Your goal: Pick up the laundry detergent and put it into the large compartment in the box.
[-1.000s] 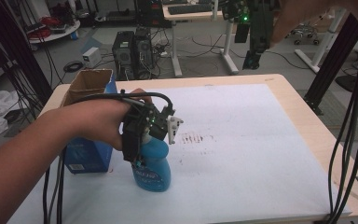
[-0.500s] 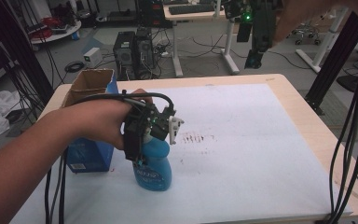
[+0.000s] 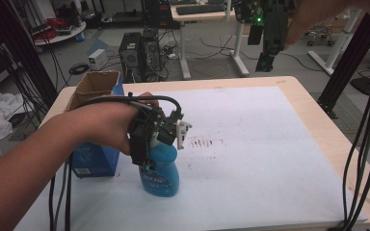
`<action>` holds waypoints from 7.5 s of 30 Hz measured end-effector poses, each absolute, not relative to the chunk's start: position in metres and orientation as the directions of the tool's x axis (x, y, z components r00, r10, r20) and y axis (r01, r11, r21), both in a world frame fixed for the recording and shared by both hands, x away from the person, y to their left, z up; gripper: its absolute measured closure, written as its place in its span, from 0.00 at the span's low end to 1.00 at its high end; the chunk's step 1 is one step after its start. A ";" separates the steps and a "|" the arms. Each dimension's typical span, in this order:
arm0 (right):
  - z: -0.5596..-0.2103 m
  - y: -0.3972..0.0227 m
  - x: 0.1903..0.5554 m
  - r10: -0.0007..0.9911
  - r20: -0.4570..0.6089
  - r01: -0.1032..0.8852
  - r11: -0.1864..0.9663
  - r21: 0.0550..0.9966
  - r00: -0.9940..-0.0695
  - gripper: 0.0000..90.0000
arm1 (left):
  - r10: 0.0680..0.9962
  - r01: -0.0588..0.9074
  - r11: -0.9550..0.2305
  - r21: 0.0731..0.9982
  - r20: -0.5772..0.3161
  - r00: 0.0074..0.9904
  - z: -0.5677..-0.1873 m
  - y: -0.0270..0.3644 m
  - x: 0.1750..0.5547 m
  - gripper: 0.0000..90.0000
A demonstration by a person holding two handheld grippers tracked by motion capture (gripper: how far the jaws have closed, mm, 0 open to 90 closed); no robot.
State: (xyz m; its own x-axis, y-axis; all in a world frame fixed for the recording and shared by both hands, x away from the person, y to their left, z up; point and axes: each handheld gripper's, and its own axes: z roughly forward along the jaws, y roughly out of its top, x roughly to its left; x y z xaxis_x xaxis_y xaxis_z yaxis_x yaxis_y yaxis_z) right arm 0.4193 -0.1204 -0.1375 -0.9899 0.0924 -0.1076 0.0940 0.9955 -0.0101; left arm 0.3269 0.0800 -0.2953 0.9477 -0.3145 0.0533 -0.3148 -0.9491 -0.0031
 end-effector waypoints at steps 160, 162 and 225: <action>-0.166 -0.107 0.428 0.040 -0.083 0.041 0.999 -0.010 -0.996 0.03 | 0.703 0.703 -0.711 -0.027 -0.045 0.710 -0.283 0.248 0.434 0.35; -0.166 -0.107 0.428 0.043 -0.084 0.045 0.999 -0.011 -0.995 0.03 | 0.700 0.700 -0.714 -0.019 -0.043 0.713 -0.279 0.248 0.434 0.34; -0.162 -0.107 0.419 0.040 -0.081 0.041 0.999 -0.007 -0.996 0.03 | 0.165 0.166 -0.986 0.031 -0.007 0.986 -0.200 0.122 0.369 0.02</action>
